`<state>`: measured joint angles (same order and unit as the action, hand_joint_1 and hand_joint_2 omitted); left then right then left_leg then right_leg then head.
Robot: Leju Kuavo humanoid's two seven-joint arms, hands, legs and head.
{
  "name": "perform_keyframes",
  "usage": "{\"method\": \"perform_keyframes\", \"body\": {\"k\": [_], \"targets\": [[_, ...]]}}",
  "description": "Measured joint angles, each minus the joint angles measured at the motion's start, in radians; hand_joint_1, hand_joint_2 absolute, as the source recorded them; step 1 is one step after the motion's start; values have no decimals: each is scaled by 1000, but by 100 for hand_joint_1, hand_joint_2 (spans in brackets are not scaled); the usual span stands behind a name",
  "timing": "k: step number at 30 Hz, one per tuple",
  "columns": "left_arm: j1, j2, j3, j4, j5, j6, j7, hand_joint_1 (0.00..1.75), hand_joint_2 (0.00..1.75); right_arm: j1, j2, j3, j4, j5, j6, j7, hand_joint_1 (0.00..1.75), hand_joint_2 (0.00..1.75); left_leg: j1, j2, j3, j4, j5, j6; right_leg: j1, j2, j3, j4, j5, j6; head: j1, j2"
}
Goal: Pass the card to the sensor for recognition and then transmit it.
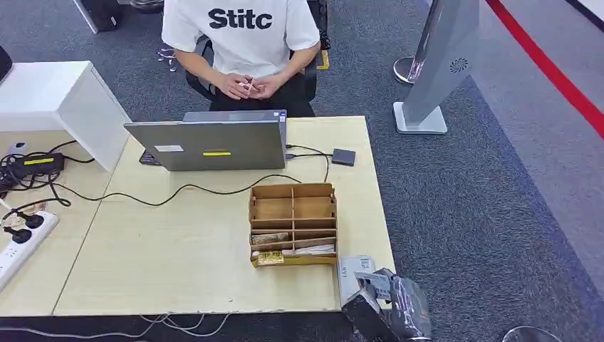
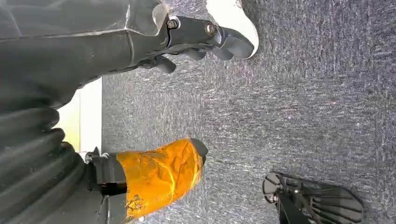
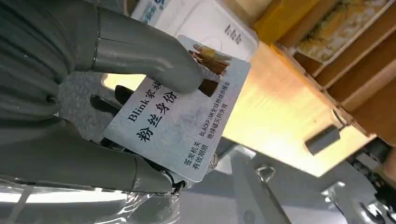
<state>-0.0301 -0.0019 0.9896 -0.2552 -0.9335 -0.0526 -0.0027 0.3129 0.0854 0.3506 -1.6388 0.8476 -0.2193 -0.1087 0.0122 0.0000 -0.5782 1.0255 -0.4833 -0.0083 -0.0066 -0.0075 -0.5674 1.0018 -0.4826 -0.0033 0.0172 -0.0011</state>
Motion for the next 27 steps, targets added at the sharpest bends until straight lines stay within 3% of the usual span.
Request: {"method": "perform_keyframes", "body": {"k": [14,27], "targets": [[-10,2,12,0,-44,-3,0,0,175,-58,2,-3,185,-21,18,-24,175,175,0,0,0,0,0,0,0,0,0,0,0,0,0,0],[-10,3,18,0,-56,-8,-2,0,175,-56,13,-3,185,-3,35,8,175,175,0,0,2,0,0,0,0,0,2,0,0,0,0,0]]}}
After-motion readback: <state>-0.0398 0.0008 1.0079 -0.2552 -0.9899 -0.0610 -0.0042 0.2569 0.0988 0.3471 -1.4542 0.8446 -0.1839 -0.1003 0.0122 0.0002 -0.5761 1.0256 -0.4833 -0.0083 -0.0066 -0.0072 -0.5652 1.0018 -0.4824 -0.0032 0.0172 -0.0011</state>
